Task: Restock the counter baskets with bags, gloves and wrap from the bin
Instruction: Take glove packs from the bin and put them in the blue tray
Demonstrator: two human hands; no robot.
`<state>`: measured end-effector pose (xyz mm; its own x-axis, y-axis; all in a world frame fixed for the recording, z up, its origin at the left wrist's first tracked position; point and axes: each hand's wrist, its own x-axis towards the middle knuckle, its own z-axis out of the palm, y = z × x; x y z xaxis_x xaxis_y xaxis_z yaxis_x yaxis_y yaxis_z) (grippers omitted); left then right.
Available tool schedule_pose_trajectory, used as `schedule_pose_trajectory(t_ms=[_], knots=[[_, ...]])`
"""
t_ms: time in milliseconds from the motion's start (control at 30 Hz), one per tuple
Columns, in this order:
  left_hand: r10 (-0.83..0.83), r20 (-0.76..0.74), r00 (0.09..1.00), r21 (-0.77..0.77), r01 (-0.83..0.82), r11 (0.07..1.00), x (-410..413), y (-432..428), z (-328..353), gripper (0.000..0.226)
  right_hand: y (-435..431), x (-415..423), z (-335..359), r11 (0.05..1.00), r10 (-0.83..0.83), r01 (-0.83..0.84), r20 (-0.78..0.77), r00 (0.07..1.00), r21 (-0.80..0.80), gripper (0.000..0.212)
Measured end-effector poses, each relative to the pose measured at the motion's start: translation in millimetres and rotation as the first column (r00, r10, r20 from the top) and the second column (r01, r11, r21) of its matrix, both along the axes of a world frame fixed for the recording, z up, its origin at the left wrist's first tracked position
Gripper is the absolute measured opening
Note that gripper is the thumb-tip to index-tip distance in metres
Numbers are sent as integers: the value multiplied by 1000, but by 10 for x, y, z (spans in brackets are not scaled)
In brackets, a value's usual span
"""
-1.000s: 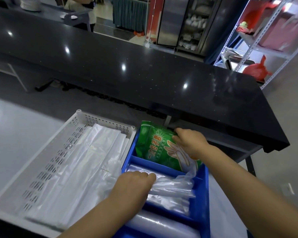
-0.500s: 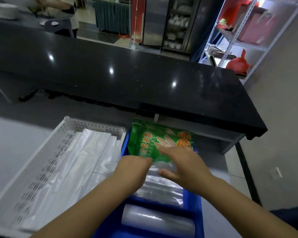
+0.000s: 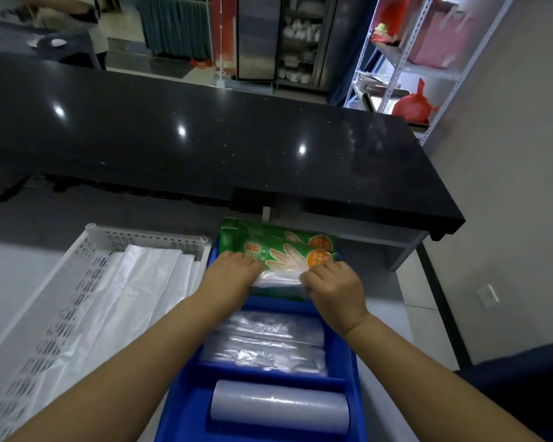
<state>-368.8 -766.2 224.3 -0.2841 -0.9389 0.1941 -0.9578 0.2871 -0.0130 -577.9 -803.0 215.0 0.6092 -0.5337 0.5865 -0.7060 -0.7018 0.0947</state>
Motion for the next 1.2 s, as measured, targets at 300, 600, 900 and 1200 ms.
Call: schedule_pose_trajectory(t_ms=[300, 600, 900, 1200], knots=[[-30, -193, 981, 95, 49, 994, 167, 144, -84, 75, -50, -2, -105, 782, -80, 147, -135, 988, 606, 4], [35, -239, 970, 225, 20, 974, 41, -80, -205, 12, -174, 27, -14, 606, -97, 121, -78, 992, 786, 19], [41, -205, 978, 124, -16, 992, 74, -170, -114, 14, -120, 10, -77, 859, -40, 81, -92, 995, 505, 14], [-222, 34, 975, 32, 221, 975, 189, 18, -200, 39, -102, -66, -62, 893, 75, -41, -59, 995, 448, 13]])
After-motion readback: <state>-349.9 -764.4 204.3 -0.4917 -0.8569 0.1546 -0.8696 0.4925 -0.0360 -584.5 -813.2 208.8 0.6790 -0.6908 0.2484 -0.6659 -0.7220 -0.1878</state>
